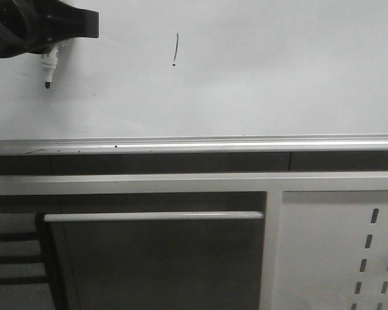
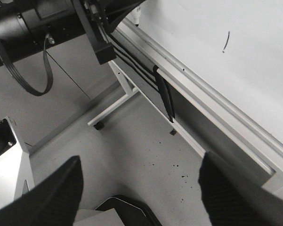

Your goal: Write number 1 on whiteboard

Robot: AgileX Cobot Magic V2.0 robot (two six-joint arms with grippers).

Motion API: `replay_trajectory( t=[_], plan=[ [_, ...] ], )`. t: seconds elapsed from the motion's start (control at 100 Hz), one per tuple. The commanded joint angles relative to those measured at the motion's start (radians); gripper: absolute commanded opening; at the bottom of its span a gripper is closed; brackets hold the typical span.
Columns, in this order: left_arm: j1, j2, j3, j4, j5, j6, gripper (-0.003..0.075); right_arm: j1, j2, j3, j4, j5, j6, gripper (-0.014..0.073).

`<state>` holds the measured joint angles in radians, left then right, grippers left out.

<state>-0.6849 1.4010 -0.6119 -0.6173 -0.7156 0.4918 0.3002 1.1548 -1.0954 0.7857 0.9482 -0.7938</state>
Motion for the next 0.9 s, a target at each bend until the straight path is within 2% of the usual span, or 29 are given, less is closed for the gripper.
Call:
replay_trajectory(
  t=[0.0, 0.32, 0.52, 0.77, 0.89],
  plan=[
    [0.04, -0.008, -0.046, -0.042, -0.141, -0.012, -0.002, -0.005, -0.023, -0.031, 0.036, -0.027, -0.002, 0.0471],
    [0.04, -0.008, -0.046, -0.007, -0.133, -0.012, -0.0015, -0.005, -0.023, -0.031, 0.036, -0.029, -0.002, 0.0471],
    [0.04, -0.008, -0.046, 0.011, -0.131, -0.012, 0.0064, -0.005, -0.023, -0.031, 0.036, -0.029, -0.002, 0.0471],
    [0.04, -0.008, -0.046, 0.011, -0.124, -0.012, 0.0078, -0.005, -0.023, -0.031, 0.036, -0.029, -0.002, 0.0471],
    [0.04, -0.008, -0.046, 0.011, -0.112, -0.012, 0.0153, -0.005, -0.023, -0.031, 0.036, -0.029, -0.002, 0.0471]
  ],
)
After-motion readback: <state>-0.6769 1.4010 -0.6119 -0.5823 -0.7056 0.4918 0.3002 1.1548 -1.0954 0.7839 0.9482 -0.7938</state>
